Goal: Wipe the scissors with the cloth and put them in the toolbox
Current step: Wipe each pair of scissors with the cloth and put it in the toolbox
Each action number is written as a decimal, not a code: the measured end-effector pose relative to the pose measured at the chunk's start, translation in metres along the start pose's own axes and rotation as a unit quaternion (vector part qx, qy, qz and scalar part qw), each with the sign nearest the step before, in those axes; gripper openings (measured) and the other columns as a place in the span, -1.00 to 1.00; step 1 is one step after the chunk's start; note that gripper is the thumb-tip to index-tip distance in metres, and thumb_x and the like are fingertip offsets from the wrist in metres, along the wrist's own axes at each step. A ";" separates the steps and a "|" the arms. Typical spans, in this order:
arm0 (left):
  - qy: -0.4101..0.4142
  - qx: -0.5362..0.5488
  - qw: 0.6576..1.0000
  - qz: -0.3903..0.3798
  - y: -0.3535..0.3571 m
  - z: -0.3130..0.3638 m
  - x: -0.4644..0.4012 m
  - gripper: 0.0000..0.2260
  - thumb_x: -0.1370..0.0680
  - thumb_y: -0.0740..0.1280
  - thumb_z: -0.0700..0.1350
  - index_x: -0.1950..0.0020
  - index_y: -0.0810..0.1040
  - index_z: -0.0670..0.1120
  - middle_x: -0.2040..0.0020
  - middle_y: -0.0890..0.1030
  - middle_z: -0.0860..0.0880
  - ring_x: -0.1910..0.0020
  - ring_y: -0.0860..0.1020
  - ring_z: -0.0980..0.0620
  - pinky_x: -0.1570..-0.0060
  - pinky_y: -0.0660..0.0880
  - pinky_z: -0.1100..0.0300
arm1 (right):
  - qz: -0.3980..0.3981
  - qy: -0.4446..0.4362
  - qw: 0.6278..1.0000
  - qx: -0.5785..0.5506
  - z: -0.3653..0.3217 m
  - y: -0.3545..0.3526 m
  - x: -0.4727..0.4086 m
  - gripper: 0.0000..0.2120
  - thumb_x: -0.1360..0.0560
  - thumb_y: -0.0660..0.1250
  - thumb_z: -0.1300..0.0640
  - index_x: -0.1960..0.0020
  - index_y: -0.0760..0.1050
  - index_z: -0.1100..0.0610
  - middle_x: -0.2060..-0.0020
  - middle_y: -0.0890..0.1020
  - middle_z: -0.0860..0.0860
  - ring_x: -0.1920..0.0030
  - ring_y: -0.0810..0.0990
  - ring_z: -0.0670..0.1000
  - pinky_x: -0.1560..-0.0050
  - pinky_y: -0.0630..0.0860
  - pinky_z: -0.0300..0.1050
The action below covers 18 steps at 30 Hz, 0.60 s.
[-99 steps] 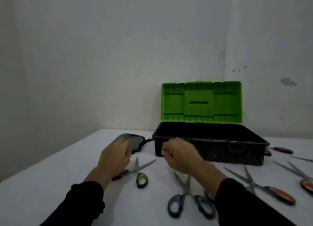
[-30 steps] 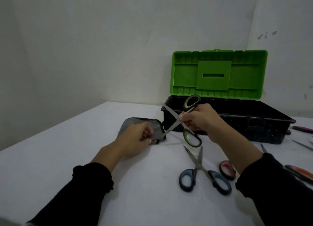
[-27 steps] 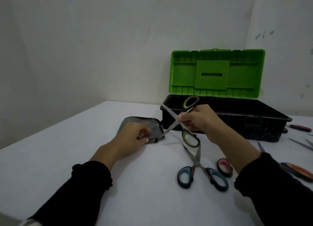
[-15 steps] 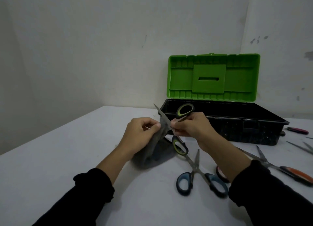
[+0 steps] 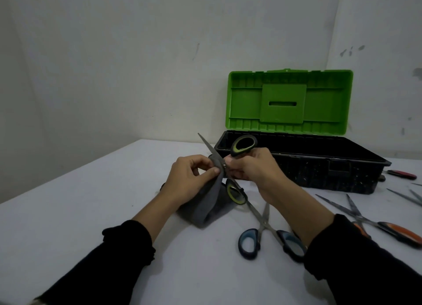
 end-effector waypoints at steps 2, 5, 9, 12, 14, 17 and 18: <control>-0.002 -0.001 1.000 -0.002 -0.002 -0.002 -0.001 -0.98 -0.45 0.42 -0.13 0.16 0.63 -0.07 0.26 0.61 0.09 0.35 0.40 0.12 0.34 0.37 0.34 | 0.008 -0.002 1.000 -0.004 -0.006 -0.008 -0.002 -0.99 -0.40 0.43 0.29 0.17 0.62 0.24 0.23 0.67 0.13 0.28 0.64 0.01 0.26 0.54 -0.21; -0.012 0.051 0.998 0.030 -0.003 -0.001 -0.002 -0.96 -0.44 0.43 -0.12 0.17 0.64 -0.08 0.25 0.62 0.08 0.35 0.44 0.19 0.36 0.38 0.43 | 0.015 -0.004 1.000 0.002 -0.005 -0.009 -0.003 -0.94 -0.41 0.43 0.27 0.13 0.63 0.26 0.22 0.68 0.14 0.24 0.63 0.04 0.23 0.56 -0.18; -0.017 0.069 0.996 0.051 0.002 0.002 -0.004 -0.92 -0.41 0.46 -0.11 0.16 0.65 -0.11 0.24 0.64 0.06 0.32 0.52 0.27 0.27 0.46 0.32 | -0.004 -0.009 0.999 -0.049 0.002 0.005 0.001 -0.98 -0.42 0.42 0.30 0.16 0.62 0.25 0.22 0.69 0.13 0.24 0.67 0.03 0.18 0.58 -0.18; -0.003 0.054 0.998 0.027 0.000 0.001 -0.004 -0.91 -0.42 0.45 -0.11 0.14 0.65 -0.11 0.23 0.66 0.02 0.31 0.54 0.26 0.27 0.44 0.37 | -0.019 0.000 0.997 -0.076 -0.003 0.005 0.003 -0.95 -0.43 0.39 0.34 0.20 0.59 0.24 0.28 0.65 0.09 0.30 0.64 -0.01 0.30 0.54 -0.27; 0.009 0.023 1.000 0.016 -0.004 -0.001 -0.004 -0.94 -0.43 0.44 -0.10 0.17 0.64 -0.07 0.24 0.65 0.05 0.29 0.53 0.26 0.30 0.40 0.44 | -0.012 0.007 0.998 -0.066 -0.007 0.000 0.004 -0.93 -0.43 0.39 0.35 0.21 0.58 0.23 0.30 0.64 0.10 0.33 0.61 -0.02 0.36 0.53 -0.30; 0.004 0.010 0.999 0.035 -0.009 -0.005 -0.004 -0.94 -0.44 0.43 -0.07 0.20 0.63 -0.03 0.25 0.64 0.09 0.27 0.54 0.26 0.23 0.44 0.32 | 0.019 0.006 0.998 -0.062 -0.011 -0.008 0.002 -0.92 -0.42 0.40 0.33 0.25 0.59 0.23 0.36 0.62 0.09 0.38 0.57 -0.01 0.40 0.51 -0.30; 0.001 0.014 0.999 0.045 -0.009 -0.005 -0.004 -0.94 -0.43 0.44 -0.06 0.20 0.63 -0.03 0.24 0.64 0.09 0.25 0.55 0.24 0.19 0.47 0.25 | 0.031 0.006 0.998 -0.057 -0.010 -0.009 0.000 -0.92 -0.41 0.41 0.32 0.26 0.59 0.22 0.36 0.62 0.10 0.38 0.56 -0.01 0.38 0.51 -0.28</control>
Point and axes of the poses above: each hand's wrist, its own x-axis away from the middle knuckle, its own y-axis out of the palm, z = x × y, the point moved 2 cm from there along -x, towards the middle knuckle
